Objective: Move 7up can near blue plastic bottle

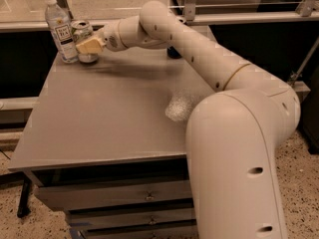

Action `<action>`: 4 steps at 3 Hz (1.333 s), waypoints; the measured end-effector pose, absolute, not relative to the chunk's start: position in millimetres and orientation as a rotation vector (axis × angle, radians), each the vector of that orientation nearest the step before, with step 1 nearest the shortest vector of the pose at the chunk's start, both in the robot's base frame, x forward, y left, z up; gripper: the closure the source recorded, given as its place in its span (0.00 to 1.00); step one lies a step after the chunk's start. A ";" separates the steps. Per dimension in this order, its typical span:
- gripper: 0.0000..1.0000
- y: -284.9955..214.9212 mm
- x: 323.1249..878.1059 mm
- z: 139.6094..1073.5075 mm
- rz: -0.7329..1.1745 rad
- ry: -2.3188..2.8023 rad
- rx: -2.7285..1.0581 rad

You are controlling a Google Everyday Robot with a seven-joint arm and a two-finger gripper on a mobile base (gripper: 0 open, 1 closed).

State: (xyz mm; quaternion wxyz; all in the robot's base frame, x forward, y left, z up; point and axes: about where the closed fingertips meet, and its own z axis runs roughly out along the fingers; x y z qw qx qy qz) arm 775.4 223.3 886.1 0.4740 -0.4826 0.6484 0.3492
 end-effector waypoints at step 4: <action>0.00 189.7 750.6 899.2 0.840 1.541 -1.175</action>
Offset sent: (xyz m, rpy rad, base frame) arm 0.0001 -0.0134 0.0027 0.0091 -0.0155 -0.0052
